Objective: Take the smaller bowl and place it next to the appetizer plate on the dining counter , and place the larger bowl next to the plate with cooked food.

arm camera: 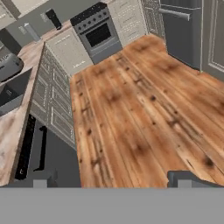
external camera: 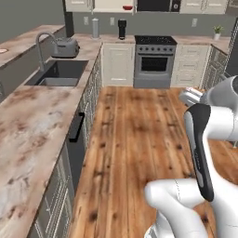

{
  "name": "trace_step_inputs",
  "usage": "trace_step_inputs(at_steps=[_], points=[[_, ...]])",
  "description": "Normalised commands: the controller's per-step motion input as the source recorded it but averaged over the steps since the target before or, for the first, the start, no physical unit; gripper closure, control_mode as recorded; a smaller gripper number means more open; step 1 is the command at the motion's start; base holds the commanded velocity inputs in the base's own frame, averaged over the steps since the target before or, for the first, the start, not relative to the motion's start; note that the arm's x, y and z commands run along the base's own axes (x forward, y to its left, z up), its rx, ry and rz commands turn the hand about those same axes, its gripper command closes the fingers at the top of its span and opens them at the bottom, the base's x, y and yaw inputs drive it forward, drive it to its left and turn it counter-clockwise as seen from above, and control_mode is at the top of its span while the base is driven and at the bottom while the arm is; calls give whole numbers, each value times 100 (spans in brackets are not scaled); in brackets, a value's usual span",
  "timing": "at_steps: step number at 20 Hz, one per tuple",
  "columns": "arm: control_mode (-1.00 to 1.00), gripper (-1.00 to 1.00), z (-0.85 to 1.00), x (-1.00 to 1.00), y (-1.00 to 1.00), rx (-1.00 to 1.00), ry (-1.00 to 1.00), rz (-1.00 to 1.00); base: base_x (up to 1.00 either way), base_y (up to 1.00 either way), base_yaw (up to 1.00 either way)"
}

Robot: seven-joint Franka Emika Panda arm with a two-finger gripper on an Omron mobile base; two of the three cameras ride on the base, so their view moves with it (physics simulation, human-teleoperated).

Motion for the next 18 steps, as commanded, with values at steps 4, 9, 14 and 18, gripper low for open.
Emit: trace_step_inputs(at_steps=[4,9,14,18], points=[[100,-100,0,0,0,0,0,0,100,-44,-10],[100,-100,0,0,0,0,0,0,100,-30,-8],[100,-100,0,0,0,0,0,0,100,-20,-5],[100,-100,0,0,0,0,0,0,100,-4,-2]])
